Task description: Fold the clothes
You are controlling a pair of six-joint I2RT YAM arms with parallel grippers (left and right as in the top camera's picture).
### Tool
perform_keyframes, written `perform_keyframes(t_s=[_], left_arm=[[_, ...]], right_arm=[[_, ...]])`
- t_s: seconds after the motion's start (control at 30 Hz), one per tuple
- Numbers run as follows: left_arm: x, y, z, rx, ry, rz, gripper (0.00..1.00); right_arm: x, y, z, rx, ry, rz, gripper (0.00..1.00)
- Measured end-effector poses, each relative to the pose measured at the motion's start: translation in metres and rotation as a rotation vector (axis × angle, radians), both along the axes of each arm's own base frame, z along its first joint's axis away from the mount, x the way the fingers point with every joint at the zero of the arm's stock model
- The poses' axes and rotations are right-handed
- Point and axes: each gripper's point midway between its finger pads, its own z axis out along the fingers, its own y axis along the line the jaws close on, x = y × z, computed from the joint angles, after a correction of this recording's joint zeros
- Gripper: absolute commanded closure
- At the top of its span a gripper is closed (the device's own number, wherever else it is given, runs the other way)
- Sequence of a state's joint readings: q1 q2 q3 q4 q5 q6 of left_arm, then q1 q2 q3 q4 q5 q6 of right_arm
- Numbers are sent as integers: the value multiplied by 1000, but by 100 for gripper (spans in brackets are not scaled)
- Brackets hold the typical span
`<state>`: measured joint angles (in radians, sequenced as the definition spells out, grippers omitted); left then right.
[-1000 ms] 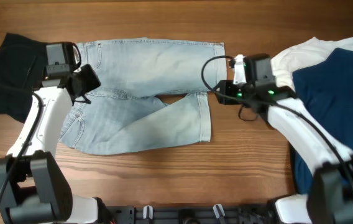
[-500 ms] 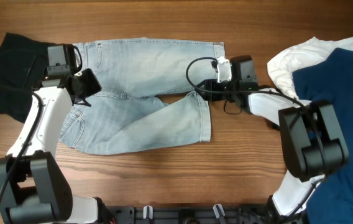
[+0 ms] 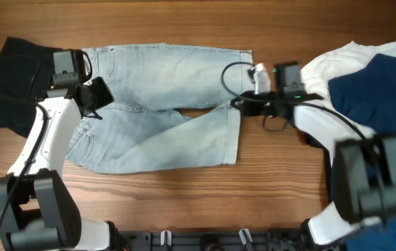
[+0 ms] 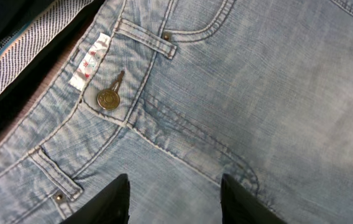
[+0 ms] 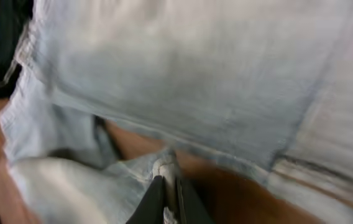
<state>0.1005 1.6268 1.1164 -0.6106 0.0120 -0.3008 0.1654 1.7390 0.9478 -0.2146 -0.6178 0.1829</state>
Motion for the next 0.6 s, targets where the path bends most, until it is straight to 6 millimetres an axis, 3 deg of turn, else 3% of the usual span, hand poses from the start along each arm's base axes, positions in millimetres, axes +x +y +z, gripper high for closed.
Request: perform_keyframes(t_s=[0.07, 0.17, 0.23, 0.27, 0.3, 0.33, 0.4, 0.47, 0.53, 0.6], left_arm=[[0, 0, 0, 0, 0, 0, 49], [0, 0, 0, 0, 0, 0, 45], [0, 0, 0, 0, 0, -1, 44], [0, 0, 0, 0, 0, -1, 43], [0, 0, 0, 0, 1, 0, 42], [0, 0, 0, 0, 0, 0, 42], [0, 0, 0, 0, 1, 0, 41], [0, 0, 0, 0, 1, -1, 40], [-2, 0, -1, -1, 7, -1, 39], [-4, 0, -2, -2, 19, -1, 34]], right_arm=[[-11, -14, 19, -39, 8, -42, 96], [-20, -37, 67, -119, -84, -131, 96], [-28, -50, 77, -169, -88, -184, 96], [-31, -56, 76, -195, -72, -209, 89], [-36, -66, 70, -246, -41, -252, 42], [-37, -74, 64, -281, -15, -287, 16], [-36, -84, 55, -331, 6, -329, 8], [-33, -91, 46, -365, 25, -361, 7], [-33, -94, 39, -384, 44, -366, 7], [-38, -95, 25, -405, 97, -359, 13]])
